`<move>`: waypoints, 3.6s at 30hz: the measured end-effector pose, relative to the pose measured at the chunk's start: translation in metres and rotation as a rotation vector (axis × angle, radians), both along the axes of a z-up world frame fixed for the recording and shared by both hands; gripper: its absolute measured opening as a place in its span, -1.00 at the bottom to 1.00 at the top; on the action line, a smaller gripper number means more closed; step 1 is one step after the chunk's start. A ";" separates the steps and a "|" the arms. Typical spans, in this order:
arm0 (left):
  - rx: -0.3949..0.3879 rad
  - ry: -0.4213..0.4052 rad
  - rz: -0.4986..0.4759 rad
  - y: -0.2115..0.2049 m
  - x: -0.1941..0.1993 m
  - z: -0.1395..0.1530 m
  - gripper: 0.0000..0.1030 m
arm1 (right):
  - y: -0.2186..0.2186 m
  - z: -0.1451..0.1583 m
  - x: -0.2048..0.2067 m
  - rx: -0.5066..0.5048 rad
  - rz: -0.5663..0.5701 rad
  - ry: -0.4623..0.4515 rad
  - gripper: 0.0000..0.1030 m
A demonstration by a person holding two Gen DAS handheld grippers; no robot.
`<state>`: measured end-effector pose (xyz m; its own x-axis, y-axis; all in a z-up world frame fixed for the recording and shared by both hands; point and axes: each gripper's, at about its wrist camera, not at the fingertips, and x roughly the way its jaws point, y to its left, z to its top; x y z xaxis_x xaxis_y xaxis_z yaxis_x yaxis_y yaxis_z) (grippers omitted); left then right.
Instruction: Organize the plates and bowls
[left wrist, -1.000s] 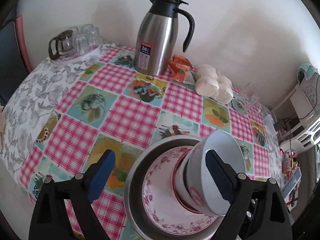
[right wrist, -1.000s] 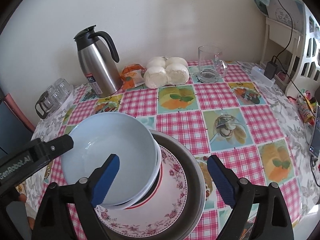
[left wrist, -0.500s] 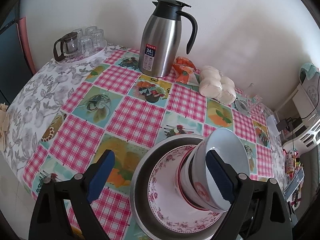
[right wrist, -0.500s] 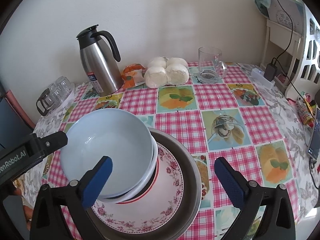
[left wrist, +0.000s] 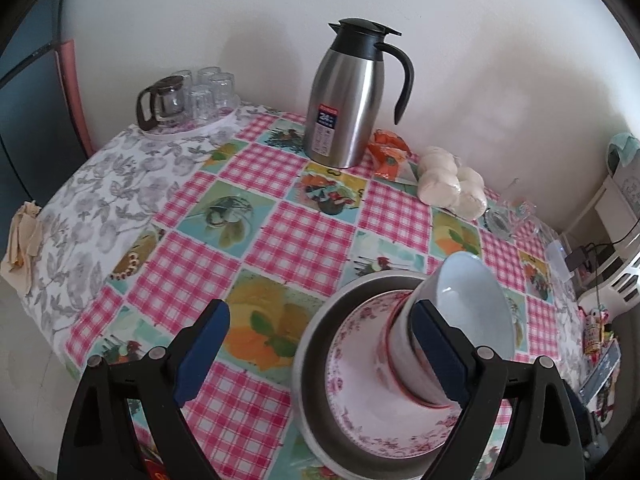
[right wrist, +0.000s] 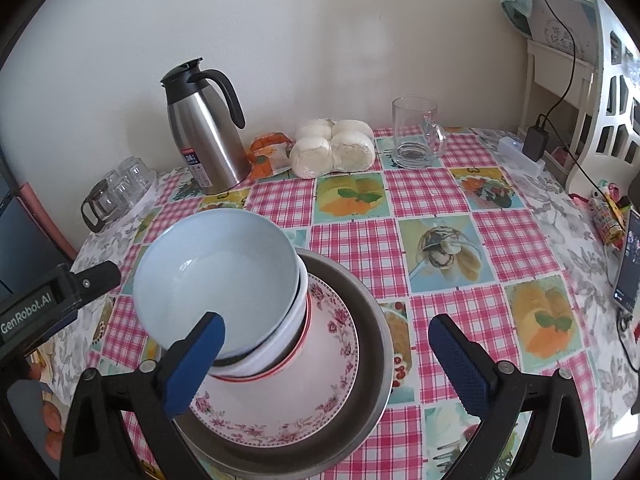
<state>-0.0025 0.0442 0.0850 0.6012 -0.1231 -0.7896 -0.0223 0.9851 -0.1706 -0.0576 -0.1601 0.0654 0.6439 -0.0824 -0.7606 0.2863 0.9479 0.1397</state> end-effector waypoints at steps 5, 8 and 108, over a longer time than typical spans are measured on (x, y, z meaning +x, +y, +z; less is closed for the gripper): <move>0.037 0.026 0.019 0.004 -0.010 -0.009 0.80 | 0.002 -0.001 -0.009 -0.002 0.003 0.001 1.00; 0.054 0.052 0.028 0.007 -0.017 -0.017 0.80 | 0.003 -0.004 -0.015 -0.005 0.007 0.010 1.00; 0.145 0.224 -0.082 0.002 -0.057 -0.072 0.80 | 0.000 -0.049 -0.062 -0.021 -0.003 0.149 1.00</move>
